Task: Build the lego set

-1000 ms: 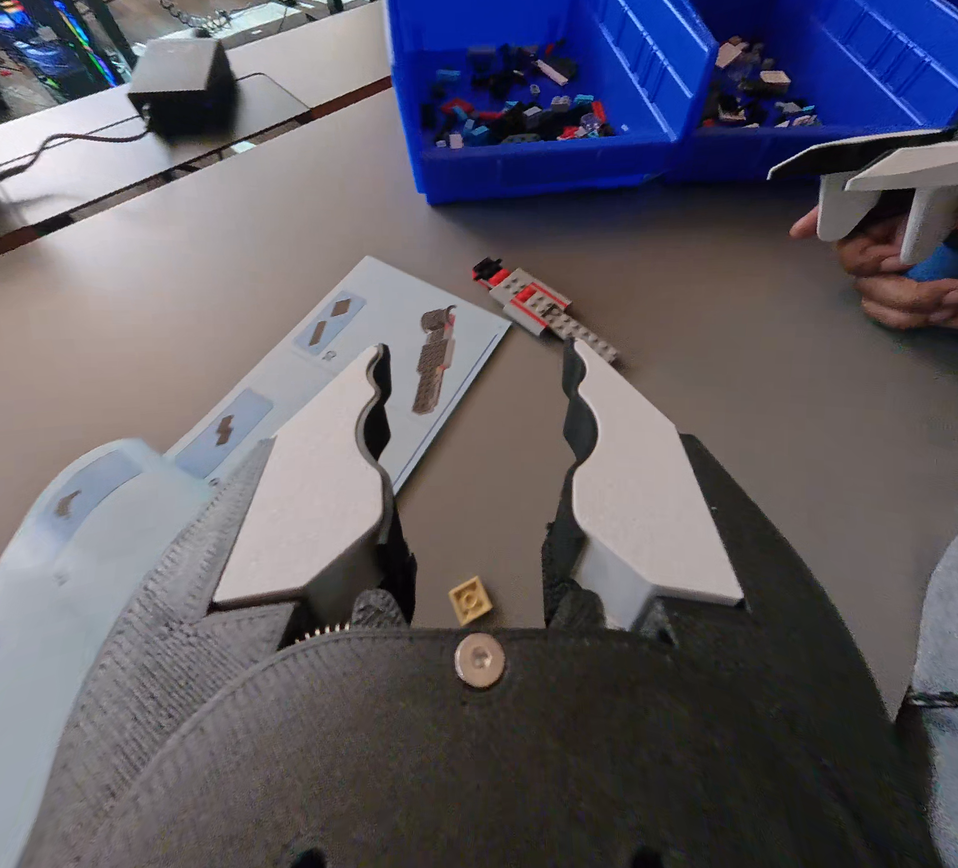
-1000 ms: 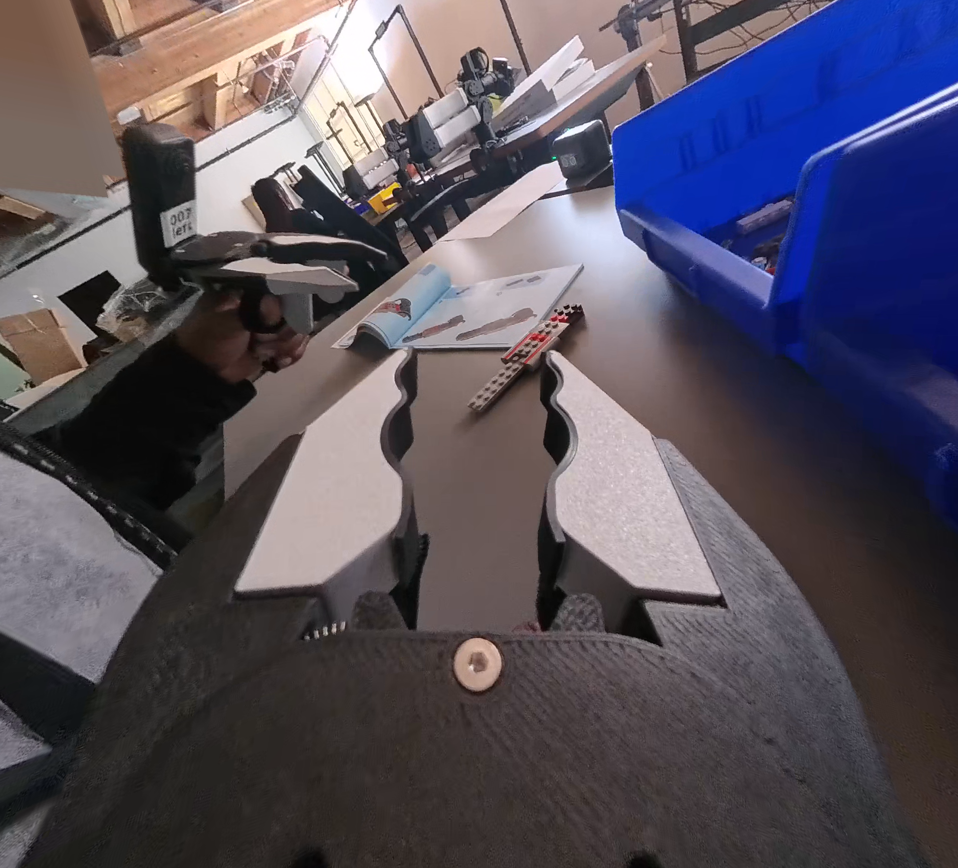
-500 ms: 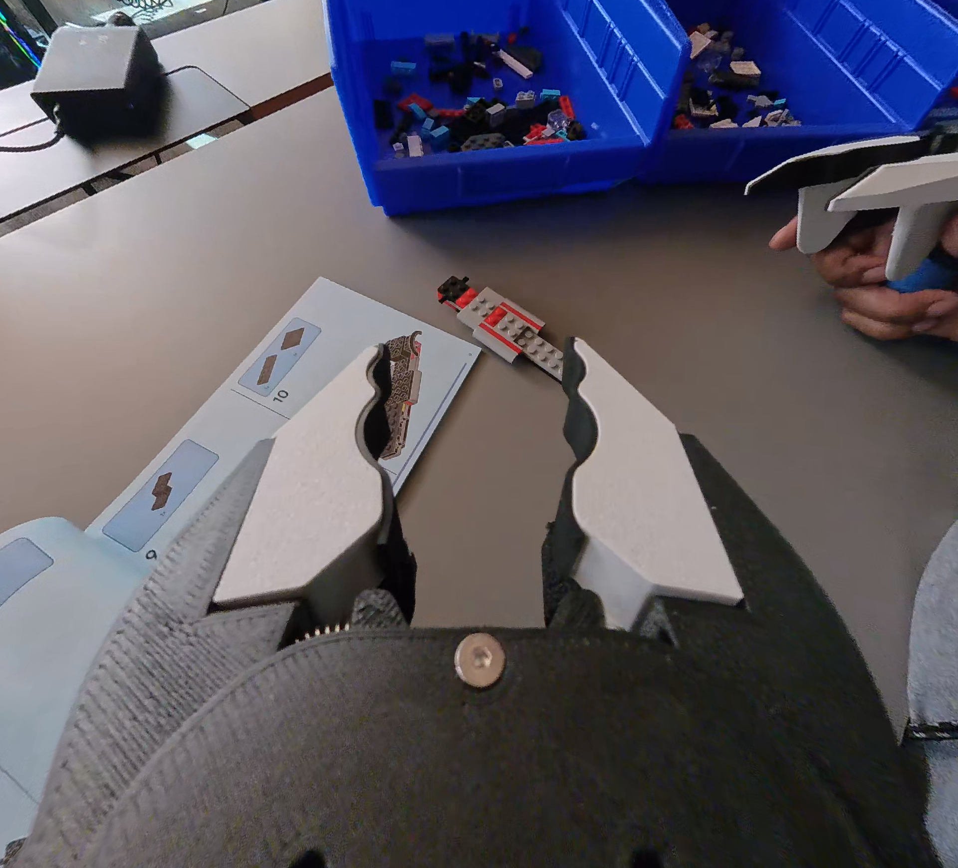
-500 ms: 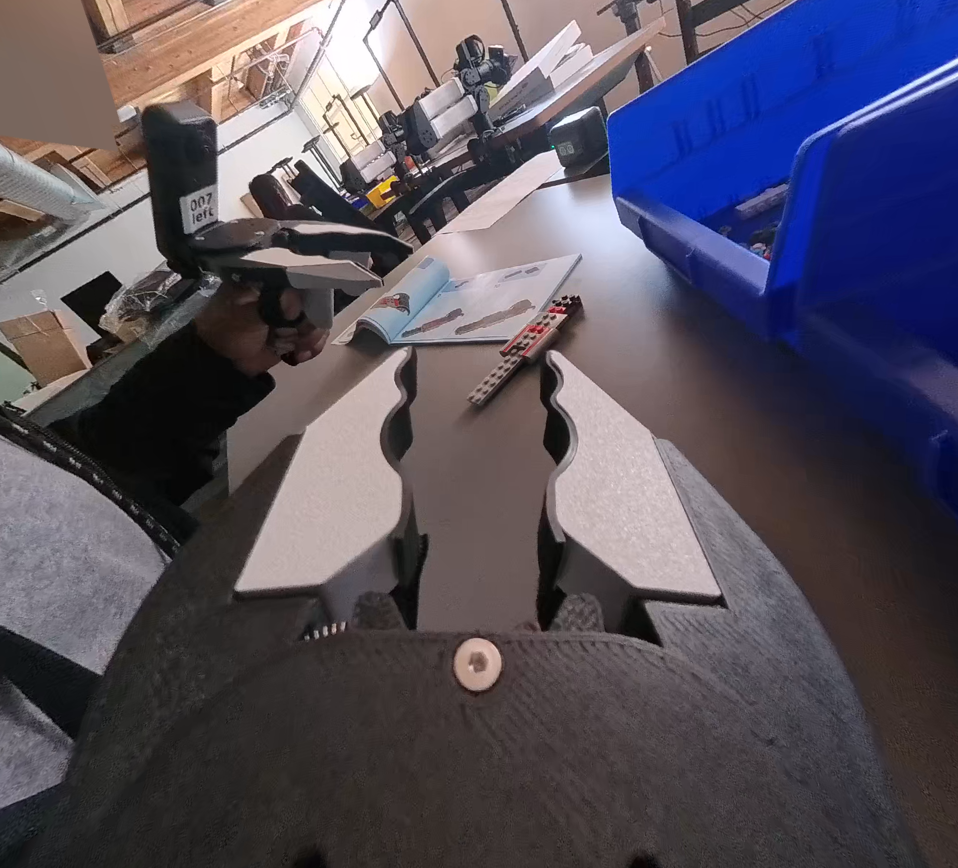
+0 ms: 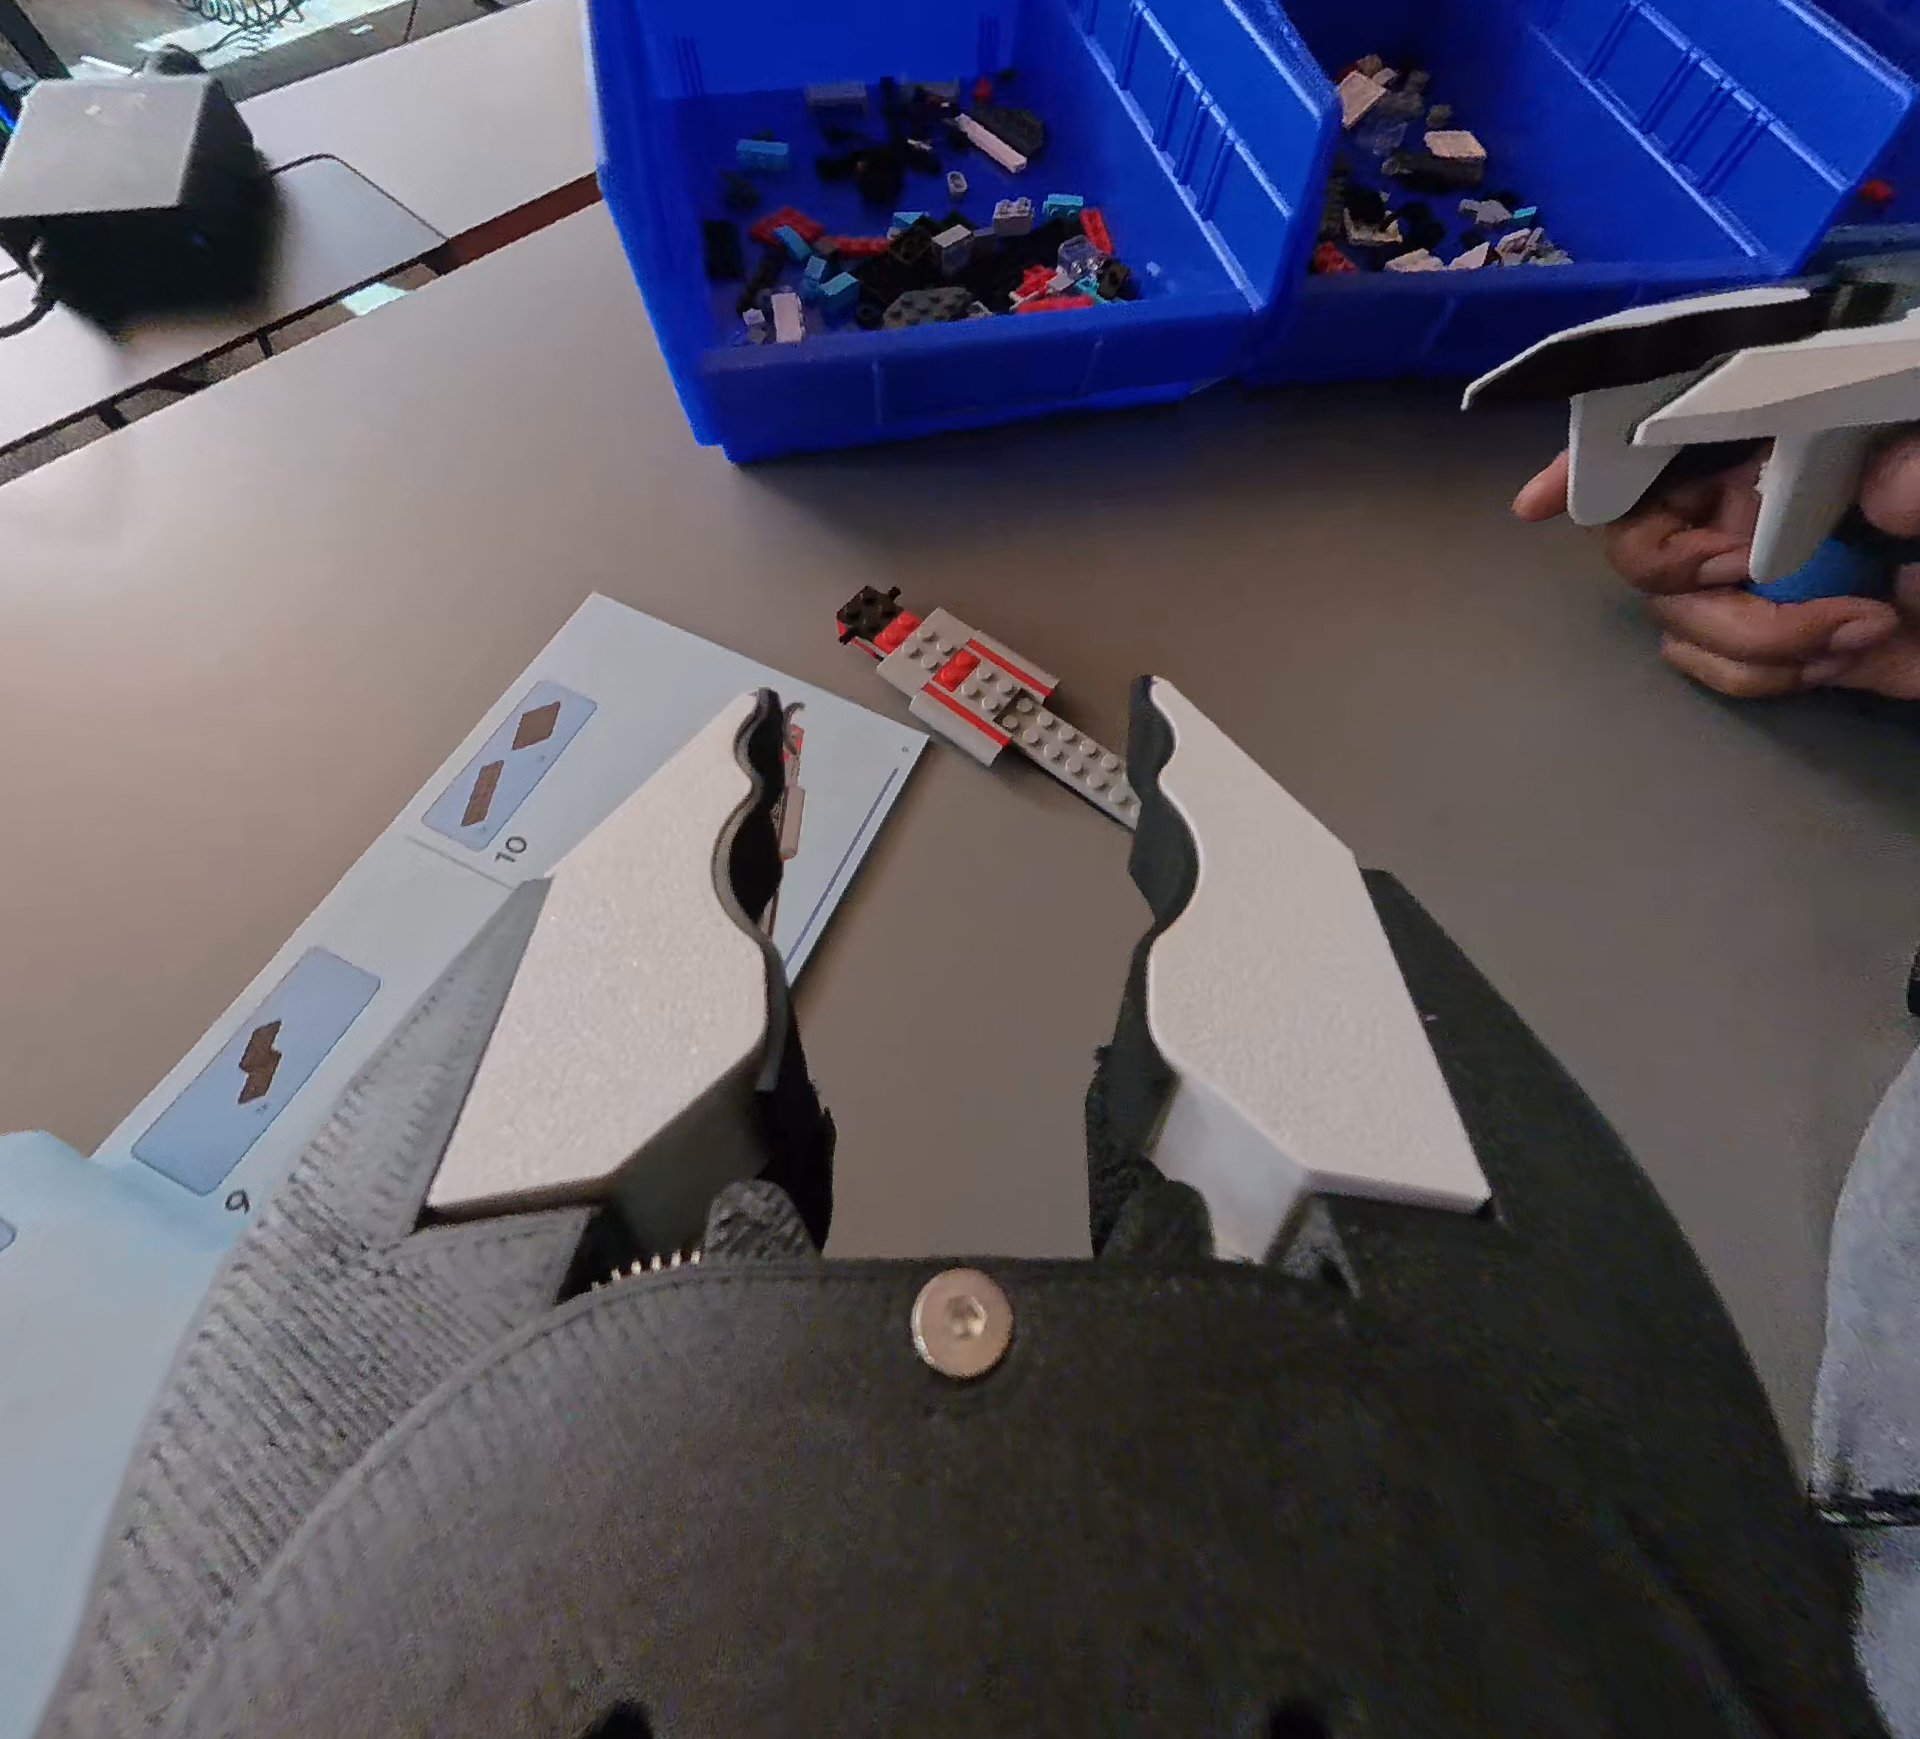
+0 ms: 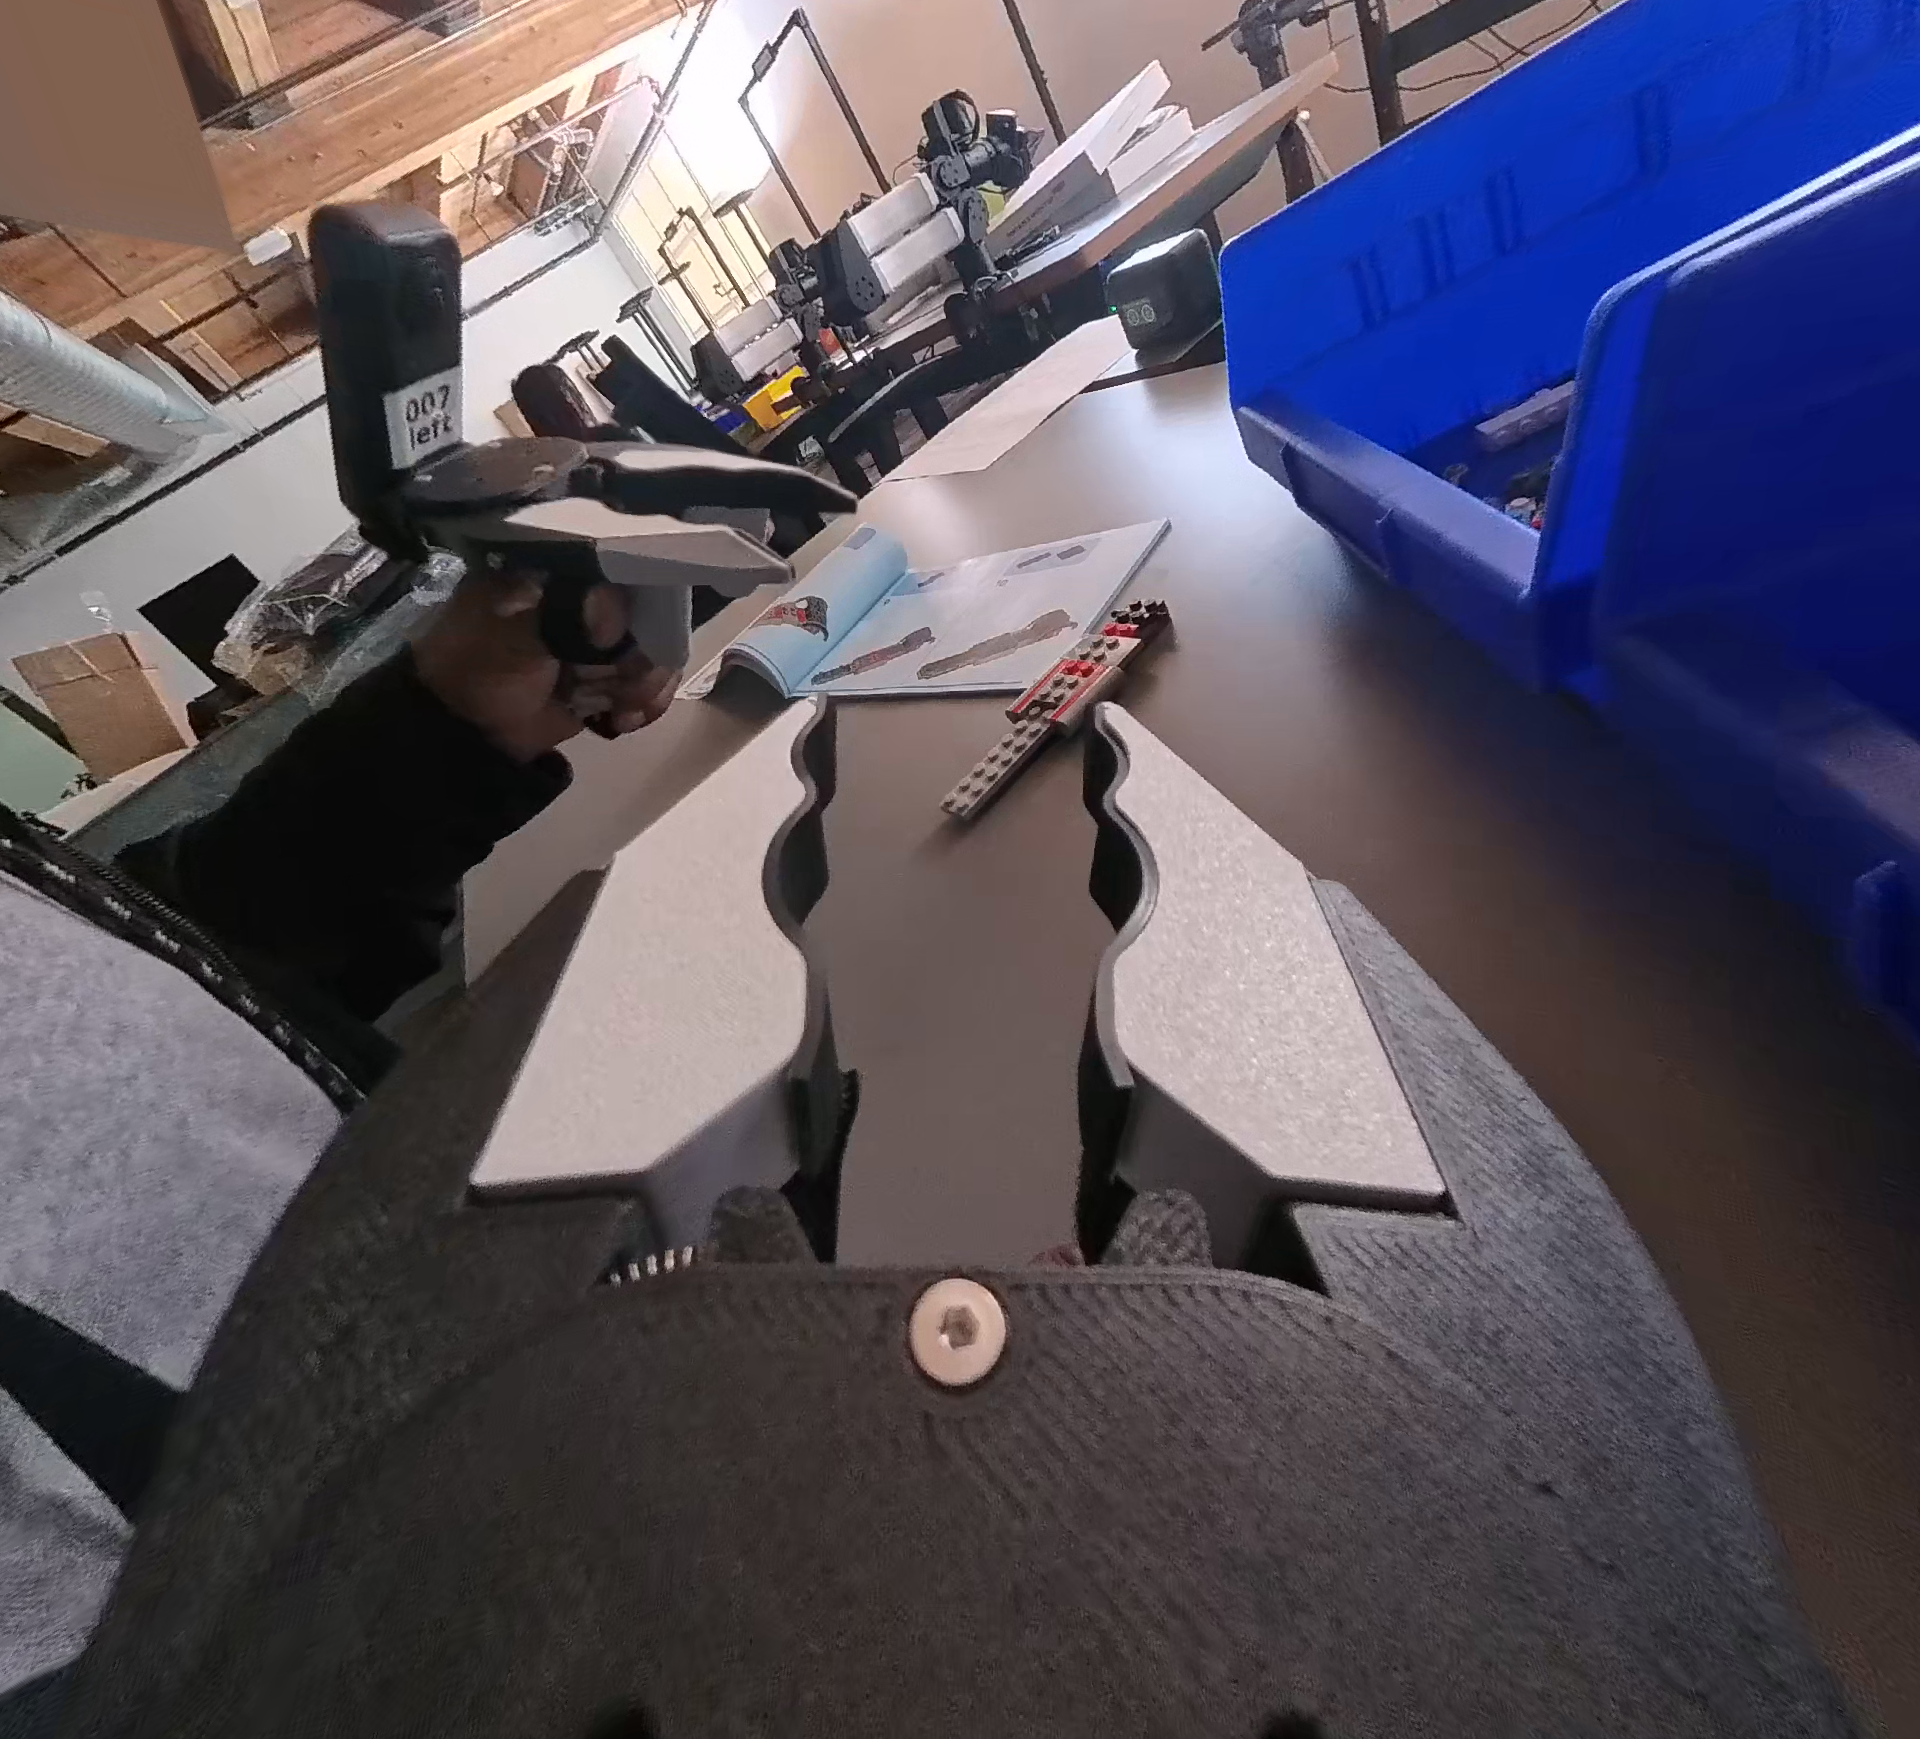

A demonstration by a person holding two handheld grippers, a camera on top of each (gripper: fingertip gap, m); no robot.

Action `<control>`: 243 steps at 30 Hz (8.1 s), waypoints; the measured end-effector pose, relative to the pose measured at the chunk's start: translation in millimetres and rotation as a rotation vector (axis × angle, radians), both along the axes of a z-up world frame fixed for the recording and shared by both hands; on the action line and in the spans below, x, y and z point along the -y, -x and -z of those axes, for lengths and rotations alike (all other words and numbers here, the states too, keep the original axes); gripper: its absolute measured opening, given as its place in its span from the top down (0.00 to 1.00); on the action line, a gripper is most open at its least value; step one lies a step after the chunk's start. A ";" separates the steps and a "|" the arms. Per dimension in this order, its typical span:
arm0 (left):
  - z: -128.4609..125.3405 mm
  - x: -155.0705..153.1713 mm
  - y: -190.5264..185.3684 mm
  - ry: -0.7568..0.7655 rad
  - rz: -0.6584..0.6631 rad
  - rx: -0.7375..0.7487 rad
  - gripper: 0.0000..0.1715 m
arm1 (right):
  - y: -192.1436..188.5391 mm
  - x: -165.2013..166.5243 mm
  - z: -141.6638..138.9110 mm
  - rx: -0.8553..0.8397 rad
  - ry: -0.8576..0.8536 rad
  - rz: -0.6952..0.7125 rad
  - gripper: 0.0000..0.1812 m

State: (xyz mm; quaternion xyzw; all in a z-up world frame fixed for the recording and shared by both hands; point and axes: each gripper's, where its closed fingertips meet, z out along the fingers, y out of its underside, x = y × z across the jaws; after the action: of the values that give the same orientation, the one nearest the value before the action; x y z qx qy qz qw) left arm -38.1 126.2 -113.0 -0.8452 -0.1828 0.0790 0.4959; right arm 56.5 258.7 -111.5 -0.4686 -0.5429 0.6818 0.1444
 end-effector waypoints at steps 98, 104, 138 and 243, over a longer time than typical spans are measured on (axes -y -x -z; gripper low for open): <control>-24.5 -439.5 -226.0 0.395 1.368 -0.251 0.70 | -75.8 -14.1 10.9 0.087 0.013 -0.266 0.71; 14.8 -478.8 -254.8 0.590 1.530 -0.368 0.72 | -82.1 -17.5 11.1 0.089 0.016 -0.257 0.71; -63.3 -323.4 -147.5 0.349 0.898 -0.173 0.89 | -92.1 -23.8 8.9 0.095 0.055 -0.272 0.70; -118.8 -79.7 -88.0 -0.537 0.517 0.433 0.91 | -81.5 -24.2 25.3 0.194 0.009 -0.217 0.70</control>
State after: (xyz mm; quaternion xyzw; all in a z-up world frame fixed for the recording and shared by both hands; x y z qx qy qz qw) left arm 49.9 205.9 5.8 -0.7012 -0.0790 -0.2775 0.6520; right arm 138.1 282.9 -136.8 -0.4715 -0.5987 0.6473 0.0147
